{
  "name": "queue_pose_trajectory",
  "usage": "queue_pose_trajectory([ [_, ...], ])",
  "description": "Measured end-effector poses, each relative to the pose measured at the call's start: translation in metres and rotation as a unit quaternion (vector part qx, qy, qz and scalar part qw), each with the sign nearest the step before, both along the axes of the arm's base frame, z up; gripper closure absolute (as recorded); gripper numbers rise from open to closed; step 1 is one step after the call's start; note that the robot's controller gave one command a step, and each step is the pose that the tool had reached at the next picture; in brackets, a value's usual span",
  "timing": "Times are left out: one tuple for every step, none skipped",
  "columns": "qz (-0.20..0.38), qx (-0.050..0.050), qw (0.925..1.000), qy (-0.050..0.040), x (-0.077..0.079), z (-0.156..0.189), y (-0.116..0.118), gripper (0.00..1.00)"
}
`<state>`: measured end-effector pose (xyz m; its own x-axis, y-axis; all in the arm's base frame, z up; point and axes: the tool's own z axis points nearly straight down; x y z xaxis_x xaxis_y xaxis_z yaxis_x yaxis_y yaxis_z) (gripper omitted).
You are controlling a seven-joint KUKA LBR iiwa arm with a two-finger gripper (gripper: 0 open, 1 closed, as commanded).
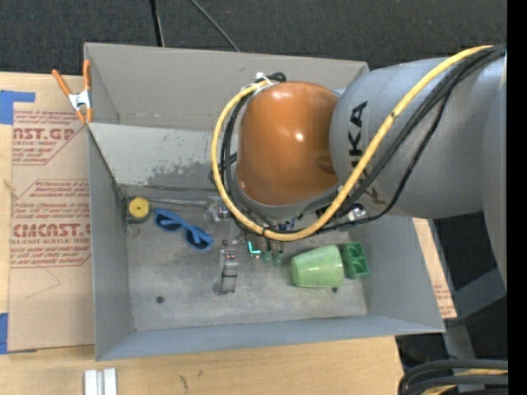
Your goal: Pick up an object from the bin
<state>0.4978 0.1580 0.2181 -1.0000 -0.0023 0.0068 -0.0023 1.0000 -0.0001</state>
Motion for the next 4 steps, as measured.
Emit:
queue_pose_trajectory([
  [-0.057,-0.001,0.9984,-0.0010,0.031,-0.084,0.007,0.00],
  [-0.030,0.000,0.9995,-0.0040,0.091,-0.141,-0.015,0.00],
  [-0.029,0.001,0.9996,-0.0040,0.090,-0.137,-0.013,1.00],
  [-0.042,0.002,0.9991,-0.0089,0.074,0.081,0.005,1.00],
])
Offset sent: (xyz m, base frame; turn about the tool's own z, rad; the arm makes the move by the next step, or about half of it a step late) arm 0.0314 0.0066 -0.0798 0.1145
